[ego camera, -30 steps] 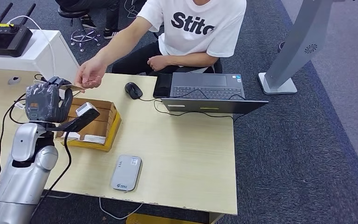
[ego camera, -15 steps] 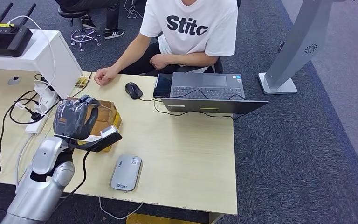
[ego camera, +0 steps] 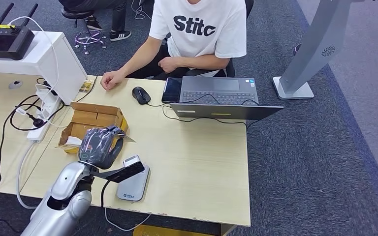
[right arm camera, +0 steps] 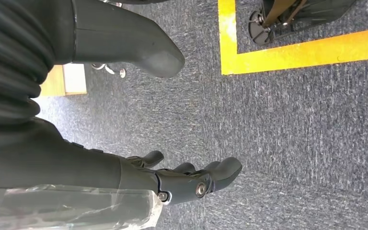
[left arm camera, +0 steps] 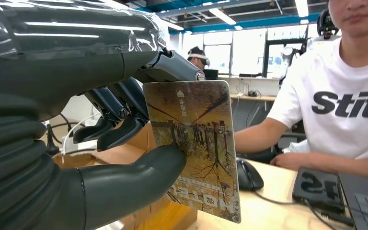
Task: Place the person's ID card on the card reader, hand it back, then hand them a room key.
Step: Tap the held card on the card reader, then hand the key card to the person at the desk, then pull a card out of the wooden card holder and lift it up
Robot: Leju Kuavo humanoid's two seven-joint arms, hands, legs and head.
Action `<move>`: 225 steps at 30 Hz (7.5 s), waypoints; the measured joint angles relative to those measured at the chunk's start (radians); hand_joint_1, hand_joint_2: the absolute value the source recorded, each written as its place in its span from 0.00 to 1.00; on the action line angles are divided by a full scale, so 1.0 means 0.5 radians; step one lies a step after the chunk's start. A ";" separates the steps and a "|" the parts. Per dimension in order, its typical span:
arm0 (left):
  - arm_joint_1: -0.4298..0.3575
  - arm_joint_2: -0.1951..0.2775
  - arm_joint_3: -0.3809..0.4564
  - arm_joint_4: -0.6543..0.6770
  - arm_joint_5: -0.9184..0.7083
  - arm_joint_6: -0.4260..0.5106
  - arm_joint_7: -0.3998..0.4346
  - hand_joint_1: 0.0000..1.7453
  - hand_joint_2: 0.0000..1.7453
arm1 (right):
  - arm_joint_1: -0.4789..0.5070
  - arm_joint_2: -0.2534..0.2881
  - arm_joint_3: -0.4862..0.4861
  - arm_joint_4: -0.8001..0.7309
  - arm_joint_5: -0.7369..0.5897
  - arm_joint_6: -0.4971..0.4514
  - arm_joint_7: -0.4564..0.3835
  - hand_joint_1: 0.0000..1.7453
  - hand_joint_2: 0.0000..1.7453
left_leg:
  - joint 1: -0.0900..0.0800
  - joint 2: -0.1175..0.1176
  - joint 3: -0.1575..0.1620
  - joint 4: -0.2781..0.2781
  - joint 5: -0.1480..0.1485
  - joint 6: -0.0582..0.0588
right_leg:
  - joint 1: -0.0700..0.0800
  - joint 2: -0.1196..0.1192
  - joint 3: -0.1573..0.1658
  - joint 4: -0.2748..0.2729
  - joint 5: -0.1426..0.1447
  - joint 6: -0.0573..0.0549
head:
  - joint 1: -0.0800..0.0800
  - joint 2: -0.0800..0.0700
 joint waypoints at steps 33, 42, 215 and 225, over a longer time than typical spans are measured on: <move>0.222 -0.119 -0.090 0.262 -0.023 -0.003 0.035 1.00 1.00 | 0.000 0.017 -0.034 0.000 0.042 -0.006 -0.001 0.00 1.00 | 0.000 -0.001 -0.001 0.000 0.000 0.000 | 0.000 -0.002 0.000 0.000 0.000 0.000 | 0.000 0.000; 0.205 -0.115 -0.084 0.289 -0.072 0.063 0.078 1.00 1.00 | 0.001 0.021 -0.044 0.000 0.046 -0.010 -0.008 0.00 1.00 | 0.000 -0.001 0.000 0.000 0.000 0.000 | 0.000 -0.002 0.000 0.000 0.000 0.000 | 0.000 0.000; -0.075 0.269 0.388 0.180 0.210 -0.231 0.227 1.00 1.00 | -0.001 0.033 -0.191 0.001 0.369 -0.023 0.011 0.00 1.00 | 0.001 -0.005 -0.002 -0.002 0.003 0.000 | 0.000 -0.005 -0.001 0.001 0.000 0.000 | 0.000 0.000; -0.244 0.387 0.410 -0.024 -0.094 -0.074 0.323 1.00 1.00 | 0.001 0.033 -0.191 0.001 0.388 -0.029 0.024 0.00 1.00 | 0.001 -0.005 -0.002 -0.002 0.003 0.000 | 0.000 -0.005 -0.001 0.001 0.000 0.000 | 0.000 0.000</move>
